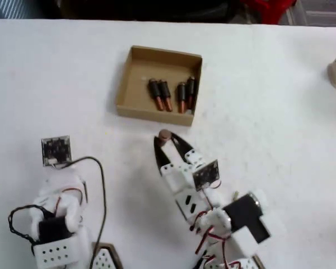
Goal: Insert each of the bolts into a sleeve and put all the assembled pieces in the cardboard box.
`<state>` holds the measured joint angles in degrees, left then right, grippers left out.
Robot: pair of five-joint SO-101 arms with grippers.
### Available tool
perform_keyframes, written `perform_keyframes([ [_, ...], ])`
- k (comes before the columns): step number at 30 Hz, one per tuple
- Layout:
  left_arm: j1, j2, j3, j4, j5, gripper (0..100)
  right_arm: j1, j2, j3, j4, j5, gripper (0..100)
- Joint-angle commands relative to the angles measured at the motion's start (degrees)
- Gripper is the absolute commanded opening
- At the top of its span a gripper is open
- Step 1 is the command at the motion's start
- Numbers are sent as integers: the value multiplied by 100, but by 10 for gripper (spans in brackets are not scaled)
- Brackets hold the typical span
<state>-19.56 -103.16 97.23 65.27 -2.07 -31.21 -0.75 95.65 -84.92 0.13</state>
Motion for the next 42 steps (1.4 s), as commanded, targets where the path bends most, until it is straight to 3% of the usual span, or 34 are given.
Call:
perform_keyframes([
  [1,-66,31,-18,53,-53,31,286,-963,-202,1077,-18,16],
  [7,-66,31,-18,53,-53,31,769,-2782,-993,3952,-18,16],
  [13,-66,31,-18,44,-53,31,813,-4541,-2013,6712,-18,17],
  [18,-66,31,-18,44,-53,31,813,-4813,-3165,8602,-18,20],
  [24,-66,31,-18,44,-53,31,840,-3793,-4976,10378,-18,20],
  [33,-66,31,-18,53,-53,31,919,-998,-8404,12831,-18,21],
  [42,-66,31,-18,53,-53,31,1262,1842,-11402,14554,-18,21],
])
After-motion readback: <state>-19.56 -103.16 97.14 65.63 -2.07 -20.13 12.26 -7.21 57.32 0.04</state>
